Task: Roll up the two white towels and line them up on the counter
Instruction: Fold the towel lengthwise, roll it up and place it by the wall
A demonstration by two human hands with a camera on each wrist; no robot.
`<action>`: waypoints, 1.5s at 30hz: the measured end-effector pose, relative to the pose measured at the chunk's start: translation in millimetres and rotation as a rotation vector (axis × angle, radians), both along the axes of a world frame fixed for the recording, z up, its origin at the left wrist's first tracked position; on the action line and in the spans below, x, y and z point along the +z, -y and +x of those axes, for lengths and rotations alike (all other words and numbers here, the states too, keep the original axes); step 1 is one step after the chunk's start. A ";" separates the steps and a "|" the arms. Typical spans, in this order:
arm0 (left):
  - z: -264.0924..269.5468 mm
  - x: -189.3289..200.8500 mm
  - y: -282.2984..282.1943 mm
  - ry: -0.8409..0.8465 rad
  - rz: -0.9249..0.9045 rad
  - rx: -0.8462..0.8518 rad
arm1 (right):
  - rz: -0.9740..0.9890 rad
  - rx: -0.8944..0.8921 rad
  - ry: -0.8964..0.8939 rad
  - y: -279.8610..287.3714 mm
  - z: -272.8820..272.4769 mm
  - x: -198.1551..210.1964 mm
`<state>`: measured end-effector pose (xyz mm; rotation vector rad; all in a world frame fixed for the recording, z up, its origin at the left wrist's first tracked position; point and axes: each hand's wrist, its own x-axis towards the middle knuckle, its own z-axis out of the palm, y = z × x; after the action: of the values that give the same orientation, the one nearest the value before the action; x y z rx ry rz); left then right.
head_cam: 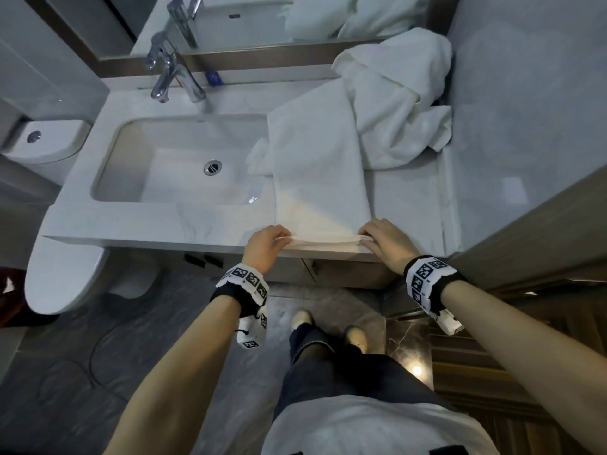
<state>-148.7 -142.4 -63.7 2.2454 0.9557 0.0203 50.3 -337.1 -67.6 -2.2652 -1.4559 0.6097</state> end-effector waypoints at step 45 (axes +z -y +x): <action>47.5 14.7 -14.0 -0.169 0.311 -0.001 | -0.068 -0.178 0.162 -65.7 17.3 17.1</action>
<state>-101.1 -128.4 -48.9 2.5649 1.1033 -0.0230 67.6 -271.4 -50.5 -2.5147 -1.3022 0.4366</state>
